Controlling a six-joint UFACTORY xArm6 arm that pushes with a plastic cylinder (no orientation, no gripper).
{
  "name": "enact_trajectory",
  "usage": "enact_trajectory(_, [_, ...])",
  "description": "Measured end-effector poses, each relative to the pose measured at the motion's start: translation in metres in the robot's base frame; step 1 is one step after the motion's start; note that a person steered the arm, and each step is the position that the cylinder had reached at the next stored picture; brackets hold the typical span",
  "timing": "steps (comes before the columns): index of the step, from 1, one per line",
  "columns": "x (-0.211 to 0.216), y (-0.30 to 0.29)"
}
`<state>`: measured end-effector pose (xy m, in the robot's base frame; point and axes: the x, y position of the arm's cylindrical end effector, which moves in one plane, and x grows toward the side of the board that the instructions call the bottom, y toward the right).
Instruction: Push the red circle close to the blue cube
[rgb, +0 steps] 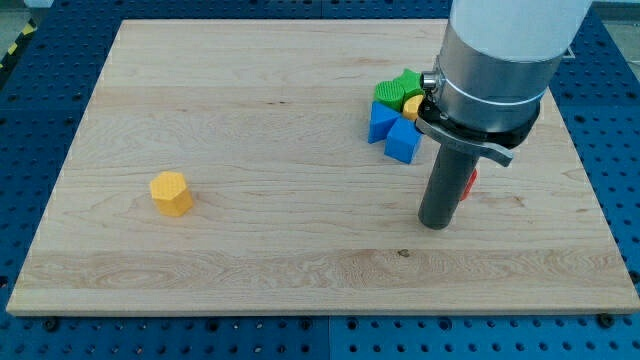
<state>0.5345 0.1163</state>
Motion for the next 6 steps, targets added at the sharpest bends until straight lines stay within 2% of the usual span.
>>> enact_trajectory(1, [0.0,0.025])
enact_trajectory(3, [-0.008,0.034])
enact_trajectory(4, [-0.046,0.033])
enact_trajectory(6, [-0.05,0.034])
